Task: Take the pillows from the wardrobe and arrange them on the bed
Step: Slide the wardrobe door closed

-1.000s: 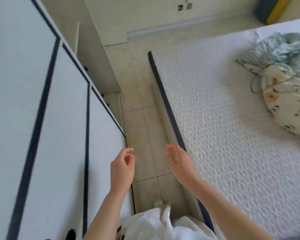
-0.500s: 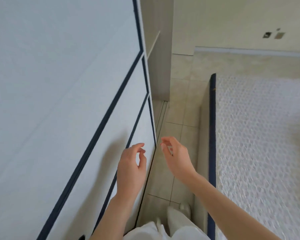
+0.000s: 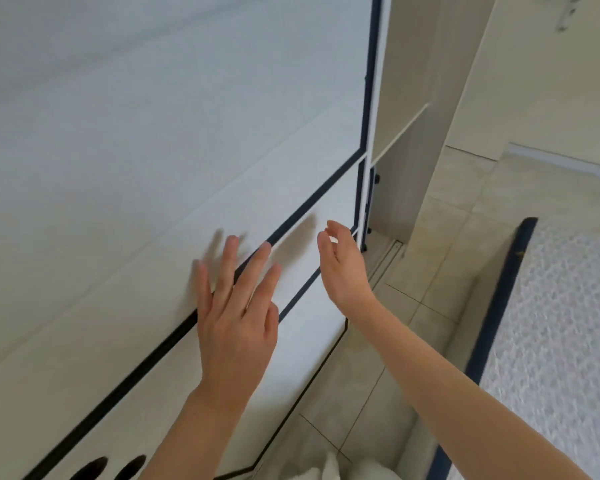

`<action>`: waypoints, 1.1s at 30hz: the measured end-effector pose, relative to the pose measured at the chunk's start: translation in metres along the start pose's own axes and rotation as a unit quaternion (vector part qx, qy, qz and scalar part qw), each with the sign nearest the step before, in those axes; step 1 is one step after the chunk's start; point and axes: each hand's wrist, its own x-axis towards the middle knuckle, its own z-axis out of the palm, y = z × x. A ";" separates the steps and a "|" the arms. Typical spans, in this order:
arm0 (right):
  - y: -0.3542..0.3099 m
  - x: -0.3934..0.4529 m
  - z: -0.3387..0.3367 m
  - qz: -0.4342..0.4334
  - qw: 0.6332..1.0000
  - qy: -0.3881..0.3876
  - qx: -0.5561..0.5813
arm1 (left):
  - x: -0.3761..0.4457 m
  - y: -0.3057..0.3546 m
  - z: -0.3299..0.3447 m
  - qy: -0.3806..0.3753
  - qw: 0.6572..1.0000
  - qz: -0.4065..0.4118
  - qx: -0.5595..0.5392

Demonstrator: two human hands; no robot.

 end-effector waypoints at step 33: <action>0.006 0.154 -0.045 0.025 0.998 -0.005 0.062 | 0.097 0.038 0.140 -0.113 0.941 0.038 0.316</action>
